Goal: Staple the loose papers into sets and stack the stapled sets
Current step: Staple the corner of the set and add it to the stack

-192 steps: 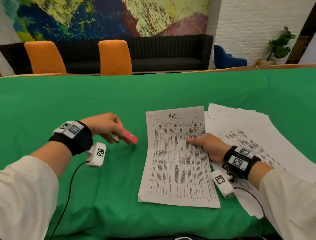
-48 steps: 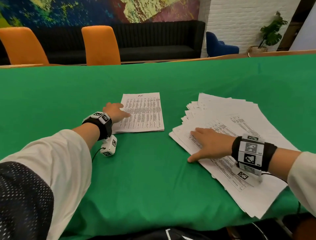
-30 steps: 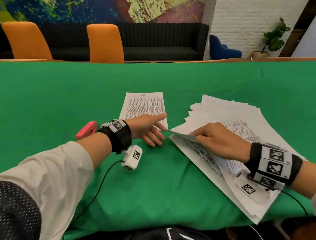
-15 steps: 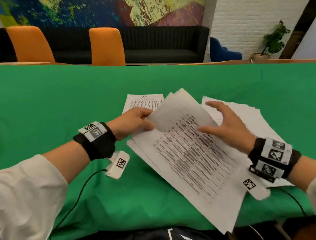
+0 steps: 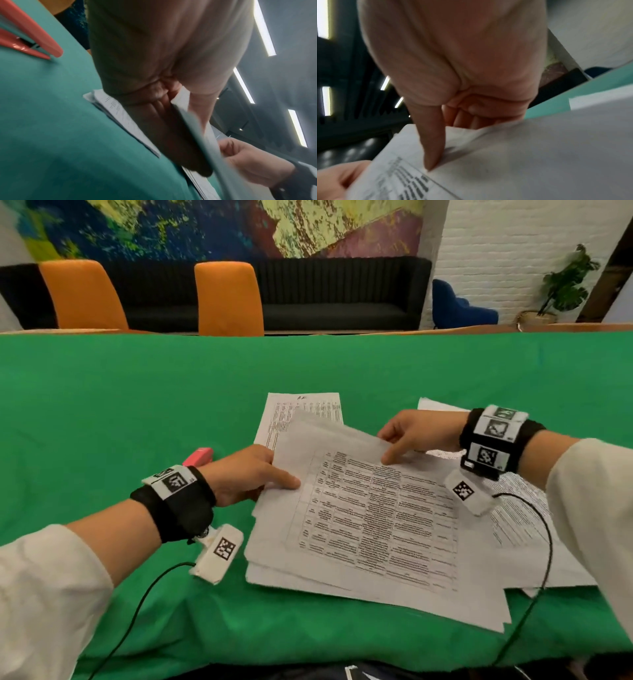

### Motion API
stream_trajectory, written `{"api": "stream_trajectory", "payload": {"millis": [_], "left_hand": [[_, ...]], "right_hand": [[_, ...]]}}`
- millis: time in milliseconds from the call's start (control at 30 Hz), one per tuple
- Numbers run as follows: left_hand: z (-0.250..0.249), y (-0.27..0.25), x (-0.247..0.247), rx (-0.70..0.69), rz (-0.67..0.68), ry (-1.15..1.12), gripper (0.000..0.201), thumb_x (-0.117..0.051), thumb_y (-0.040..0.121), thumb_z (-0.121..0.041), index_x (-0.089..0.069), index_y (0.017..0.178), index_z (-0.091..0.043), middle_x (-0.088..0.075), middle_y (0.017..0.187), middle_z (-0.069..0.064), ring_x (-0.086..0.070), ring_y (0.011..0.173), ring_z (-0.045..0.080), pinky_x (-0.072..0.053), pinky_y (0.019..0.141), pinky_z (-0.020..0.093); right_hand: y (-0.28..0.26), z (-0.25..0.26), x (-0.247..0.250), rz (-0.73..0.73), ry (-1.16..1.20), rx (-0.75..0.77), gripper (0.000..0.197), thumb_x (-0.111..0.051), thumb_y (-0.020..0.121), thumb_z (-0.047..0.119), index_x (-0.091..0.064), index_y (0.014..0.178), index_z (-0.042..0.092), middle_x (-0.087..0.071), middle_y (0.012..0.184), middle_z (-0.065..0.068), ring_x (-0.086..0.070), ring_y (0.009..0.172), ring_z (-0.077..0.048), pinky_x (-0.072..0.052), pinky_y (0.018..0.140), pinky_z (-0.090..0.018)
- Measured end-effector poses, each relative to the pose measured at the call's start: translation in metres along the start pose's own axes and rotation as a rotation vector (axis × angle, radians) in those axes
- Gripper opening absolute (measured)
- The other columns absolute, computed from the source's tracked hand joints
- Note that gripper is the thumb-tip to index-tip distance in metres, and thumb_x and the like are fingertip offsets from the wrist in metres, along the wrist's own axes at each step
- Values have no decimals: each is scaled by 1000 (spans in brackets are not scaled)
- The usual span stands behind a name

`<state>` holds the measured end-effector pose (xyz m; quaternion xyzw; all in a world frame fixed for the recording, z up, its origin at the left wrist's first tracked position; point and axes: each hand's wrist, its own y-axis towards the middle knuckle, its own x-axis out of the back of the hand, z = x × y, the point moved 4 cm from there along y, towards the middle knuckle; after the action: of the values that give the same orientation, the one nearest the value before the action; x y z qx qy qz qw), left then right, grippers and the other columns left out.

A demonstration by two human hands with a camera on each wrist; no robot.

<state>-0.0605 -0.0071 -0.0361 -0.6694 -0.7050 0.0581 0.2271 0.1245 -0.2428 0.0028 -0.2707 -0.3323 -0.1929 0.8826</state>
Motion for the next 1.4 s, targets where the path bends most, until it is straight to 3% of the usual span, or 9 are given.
{"api": "stream_trajectory", "payload": {"millis": [133, 200, 300, 533, 700, 867, 1033, 1300, 1400], "left_hand": [[18, 2, 2, 58, -57, 104, 30, -83, 84, -4, -73, 111, 6, -76, 111, 23, -72, 95, 38, -60, 68, 36], [25, 3, 2, 77, -82, 121, 29, -82, 84, -2, -74, 111, 3, -78, 109, 18, -75, 98, 40, -61, 79, 47], [31, 3, 0, 95, -85, 115, 30, -79, 84, 1, -73, 114, -2, -79, 108, 13, -76, 102, 39, -56, 97, 62], [26, 5, -1, 25, -162, 185, 40, -83, 80, 3, -70, 116, -9, -79, 109, 11, -78, 95, 32, -63, 86, 53], [5, -6, 33, -48, -343, 691, 42, -79, 90, -25, -56, 125, -26, -79, 80, 1, -75, 63, 15, -61, 59, 31], [-10, -8, 97, -101, -600, 1028, 35, -78, 88, -43, -75, 114, -21, -76, 111, 2, -68, 97, 23, -56, 88, 36], [13, 3, 138, 140, -617, 1178, 65, -73, 87, -61, -66, 133, -15, -69, 129, 10, -65, 114, 32, -55, 97, 43], [26, 3, 145, 344, -623, 1219, 45, -67, 94, -47, -71, 71, -8, -71, 71, 7, -69, 67, 22, -53, 63, 30], [28, 0, 144, 376, -532, 1209, 41, -68, 95, -42, -74, 75, -6, -73, 71, 7, -70, 64, 23, -57, 63, 31]], "right_hand": [[19, 10, -13, -78, -255, -23, 31, -80, 90, 23, -74, 120, 23, -78, 111, 3, -70, 89, -13, -56, 93, -34], [18, 20, -28, -168, -323, 7, 50, -78, 92, 27, -60, 138, 23, -67, 134, 0, -65, 102, -12, -51, 87, -20], [5, 47, -60, -303, -376, 199, 59, -74, 95, 35, -50, 148, 24, -50, 154, 3, -49, 138, -16, -40, 115, -33], [-14, 66, -137, 156, -485, 327, 82, -70, 96, 45, -26, 163, 25, -34, 166, 4, -37, 146, -15, -29, 123, -36], [-10, 49, -146, 105, -609, 304, 86, -65, 96, 55, -24, 164, 21, -29, 167, -2, -29, 150, -22, -26, 124, -40], [2, 45, -151, 57, -614, 294, 86, -60, 93, 68, -26, 163, 31, -32, 160, -1, -33, 141, -23, -35, 117, -44], [9, 47, -154, 56, -640, 272, 83, -60, 92, 71, -28, 162, 38, -31, 158, -1, -33, 139, -23, -37, 114, -46], [2, 47, -151, 53, -586, 265, 73, -64, 92, 66, -39, 156, 44, -35, 158, 2, -35, 141, -21, -37, 114, -44], [3, 49, -152, 47, -619, 264, 75, -59, 91, 72, -34, 158, 48, -34, 157, 1, -33, 139, -22, -37, 113, -44]]}}
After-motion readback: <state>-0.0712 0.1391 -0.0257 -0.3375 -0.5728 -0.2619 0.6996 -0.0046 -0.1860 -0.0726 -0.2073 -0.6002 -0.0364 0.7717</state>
